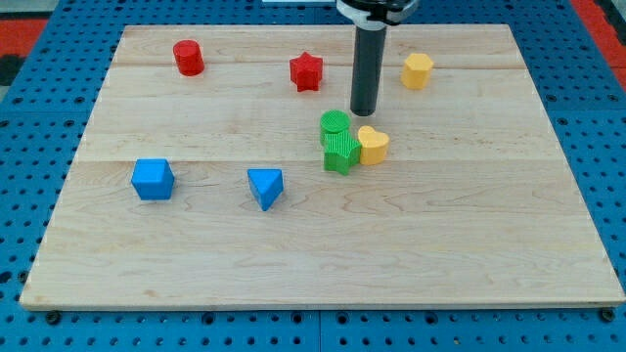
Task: Move the yellow hexagon diagonally to the yellow heart
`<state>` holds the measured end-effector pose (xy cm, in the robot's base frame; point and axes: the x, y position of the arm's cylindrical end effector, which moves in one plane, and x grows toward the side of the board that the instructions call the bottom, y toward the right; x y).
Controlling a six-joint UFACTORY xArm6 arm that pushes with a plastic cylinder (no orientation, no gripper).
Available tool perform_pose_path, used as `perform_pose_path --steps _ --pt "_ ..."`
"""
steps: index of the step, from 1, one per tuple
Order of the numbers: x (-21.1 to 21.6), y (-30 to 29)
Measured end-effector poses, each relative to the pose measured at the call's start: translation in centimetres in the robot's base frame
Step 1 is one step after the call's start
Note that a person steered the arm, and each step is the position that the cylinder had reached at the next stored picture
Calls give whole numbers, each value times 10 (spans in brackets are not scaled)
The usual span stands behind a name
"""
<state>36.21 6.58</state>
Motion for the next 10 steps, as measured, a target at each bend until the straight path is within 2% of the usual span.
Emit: perform_pose_path --steps 2,3,4,6,7,10 --pt "-9 67" --pt "-27 114" --pt "-69 157" --pt "-139 143" --pt "-161 105" --pt "-107 75"
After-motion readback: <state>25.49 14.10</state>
